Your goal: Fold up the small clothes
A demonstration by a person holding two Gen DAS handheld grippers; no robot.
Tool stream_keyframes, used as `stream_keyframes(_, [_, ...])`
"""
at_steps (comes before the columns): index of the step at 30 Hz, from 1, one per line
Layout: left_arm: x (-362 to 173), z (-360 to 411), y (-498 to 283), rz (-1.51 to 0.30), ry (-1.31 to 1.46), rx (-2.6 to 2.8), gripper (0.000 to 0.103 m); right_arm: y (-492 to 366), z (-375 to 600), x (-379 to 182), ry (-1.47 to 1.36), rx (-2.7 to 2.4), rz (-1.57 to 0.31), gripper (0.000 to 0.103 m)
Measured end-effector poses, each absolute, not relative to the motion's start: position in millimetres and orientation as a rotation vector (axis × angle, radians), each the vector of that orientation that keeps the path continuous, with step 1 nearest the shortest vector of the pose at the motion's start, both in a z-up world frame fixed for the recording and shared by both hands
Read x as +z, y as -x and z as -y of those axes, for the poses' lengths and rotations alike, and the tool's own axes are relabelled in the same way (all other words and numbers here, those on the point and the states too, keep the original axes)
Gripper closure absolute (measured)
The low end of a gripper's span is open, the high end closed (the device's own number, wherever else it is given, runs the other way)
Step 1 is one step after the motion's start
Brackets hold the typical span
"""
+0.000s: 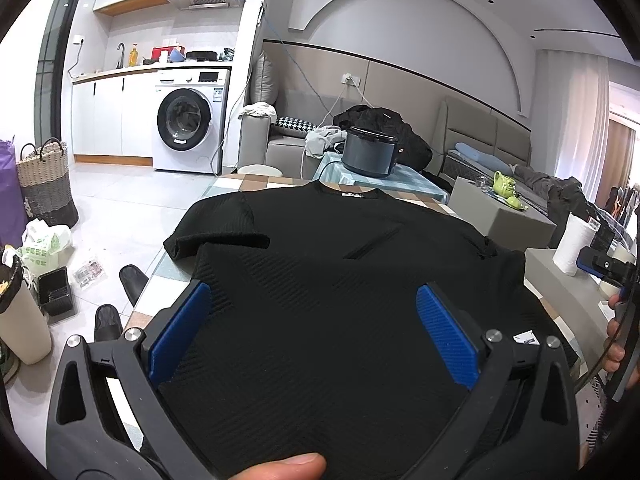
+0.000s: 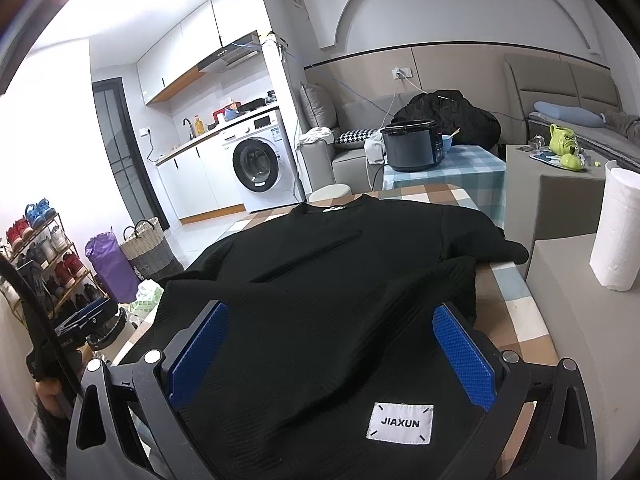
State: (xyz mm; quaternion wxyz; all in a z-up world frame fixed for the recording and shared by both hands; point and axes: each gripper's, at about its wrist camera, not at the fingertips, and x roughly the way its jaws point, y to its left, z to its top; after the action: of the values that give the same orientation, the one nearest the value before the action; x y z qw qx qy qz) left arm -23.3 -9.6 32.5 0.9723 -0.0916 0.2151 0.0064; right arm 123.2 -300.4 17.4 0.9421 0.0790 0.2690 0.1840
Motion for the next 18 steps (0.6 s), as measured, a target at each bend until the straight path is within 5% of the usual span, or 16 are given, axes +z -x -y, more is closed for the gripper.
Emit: stream_keyframes(18, [33.6,8.5,23.2,-0.433,0.186,0.011,0.001,-122.7,305.7,16.9,-0.186,0.373,-0.544,0.0])
